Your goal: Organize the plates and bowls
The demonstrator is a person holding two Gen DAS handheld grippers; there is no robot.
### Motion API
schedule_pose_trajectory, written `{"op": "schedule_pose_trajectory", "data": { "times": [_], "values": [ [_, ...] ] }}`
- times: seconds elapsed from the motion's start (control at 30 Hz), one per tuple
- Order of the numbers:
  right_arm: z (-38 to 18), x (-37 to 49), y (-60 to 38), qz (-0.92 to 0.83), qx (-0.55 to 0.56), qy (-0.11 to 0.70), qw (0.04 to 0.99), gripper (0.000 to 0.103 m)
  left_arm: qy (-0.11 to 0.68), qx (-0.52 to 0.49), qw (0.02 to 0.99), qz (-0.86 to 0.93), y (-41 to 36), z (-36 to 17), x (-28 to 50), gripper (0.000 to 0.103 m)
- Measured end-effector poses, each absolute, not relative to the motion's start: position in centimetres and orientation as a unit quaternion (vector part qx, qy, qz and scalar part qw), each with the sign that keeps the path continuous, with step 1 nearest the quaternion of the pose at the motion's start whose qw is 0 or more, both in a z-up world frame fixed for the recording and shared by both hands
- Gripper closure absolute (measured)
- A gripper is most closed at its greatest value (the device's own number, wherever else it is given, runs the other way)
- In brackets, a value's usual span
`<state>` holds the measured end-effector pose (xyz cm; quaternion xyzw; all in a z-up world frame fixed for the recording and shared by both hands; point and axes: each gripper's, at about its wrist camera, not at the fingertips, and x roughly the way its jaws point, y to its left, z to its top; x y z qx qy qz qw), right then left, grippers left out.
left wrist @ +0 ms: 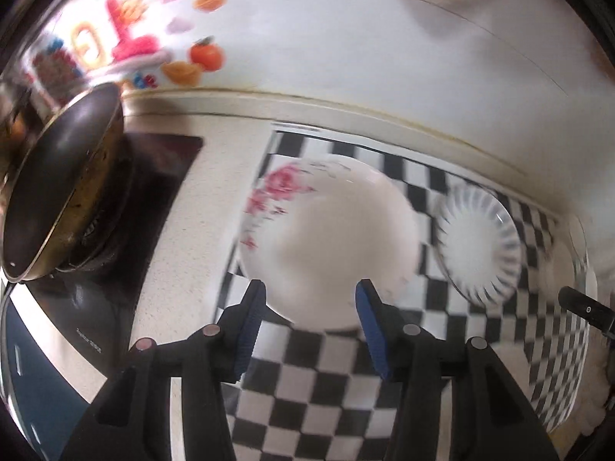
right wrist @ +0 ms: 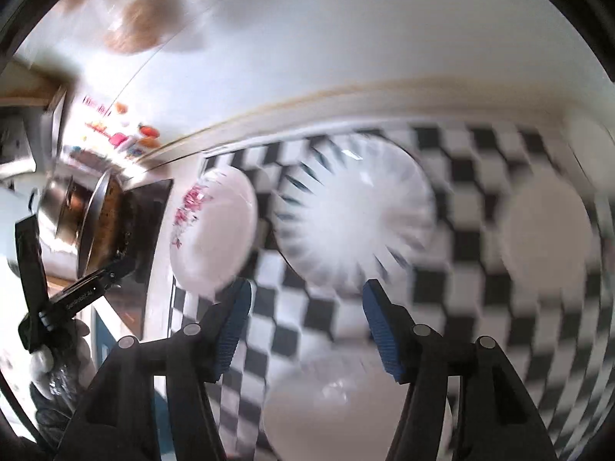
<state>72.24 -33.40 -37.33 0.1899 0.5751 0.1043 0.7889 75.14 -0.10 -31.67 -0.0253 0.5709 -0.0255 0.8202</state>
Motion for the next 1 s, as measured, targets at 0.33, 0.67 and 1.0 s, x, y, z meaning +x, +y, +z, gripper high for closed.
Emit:
{"op": "schedule_pose_trajectory", "data": {
  "times": [0.33,0.67,1.0],
  "values": [
    [-42.2,85.5,-23.5,0.170,0.128,0.639,0.739,0.040,0.645,-0.182,0.742,-0.010,7.7,-40.4,79.6,0.057],
    [-49.1,91.2,-19.4,0.182,0.092,0.703,0.681,0.047,0.660,-0.212,0.720,-0.031,8.0,-44.4,82.2,0.059],
    [-51.4,91.1,-19.3,0.193,0.100,0.723,0.656,0.076,0.666,-0.194,0.719,-0.050,6.7,-45.2,82.9,0.062]
  ]
}}
